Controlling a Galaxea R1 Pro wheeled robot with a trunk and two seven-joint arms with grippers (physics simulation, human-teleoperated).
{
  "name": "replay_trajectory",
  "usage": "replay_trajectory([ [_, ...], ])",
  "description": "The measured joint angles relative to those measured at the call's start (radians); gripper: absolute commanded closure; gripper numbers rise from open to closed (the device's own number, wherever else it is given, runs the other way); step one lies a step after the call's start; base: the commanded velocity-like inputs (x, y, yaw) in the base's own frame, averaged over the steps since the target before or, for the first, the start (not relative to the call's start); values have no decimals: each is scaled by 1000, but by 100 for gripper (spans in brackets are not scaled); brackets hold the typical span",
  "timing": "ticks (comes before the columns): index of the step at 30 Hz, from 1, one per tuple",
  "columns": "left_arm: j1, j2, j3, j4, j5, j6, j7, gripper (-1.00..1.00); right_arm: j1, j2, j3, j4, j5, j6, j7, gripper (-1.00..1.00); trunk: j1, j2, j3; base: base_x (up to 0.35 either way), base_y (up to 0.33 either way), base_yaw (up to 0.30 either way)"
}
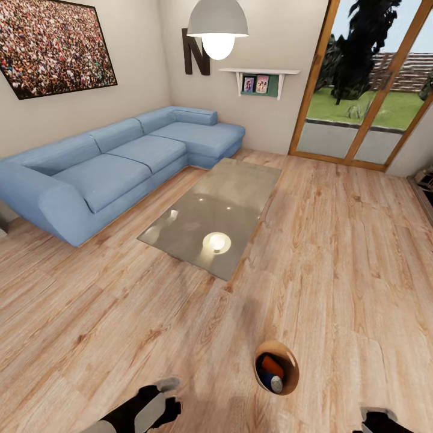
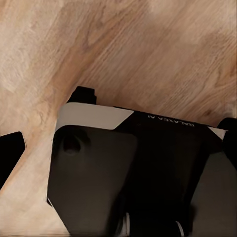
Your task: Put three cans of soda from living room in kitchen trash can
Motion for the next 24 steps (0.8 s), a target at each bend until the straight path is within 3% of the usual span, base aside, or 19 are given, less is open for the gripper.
replay_trajectory([
  [2,25,23,-8,5,0,-17,-25,-100,6,1,0,22,-1,-28,0,-100,0,0,0,0,0,0],
  [9,66,65,-23,26,-3,-70,-78,-100,12,7,0,65,-1,-65,0,-100,0,0,0,0,0,0],
  [19,140,77,-39,79,-103,-159,-135,-100,58,19,0,81,1,-76,0,-100,0,0,0,0,0,0],
  [24,167,77,-40,82,-114,-188,-139,-100,83,20,1,82,1,-77,0,-100,0,0,0,0,0,0],
])
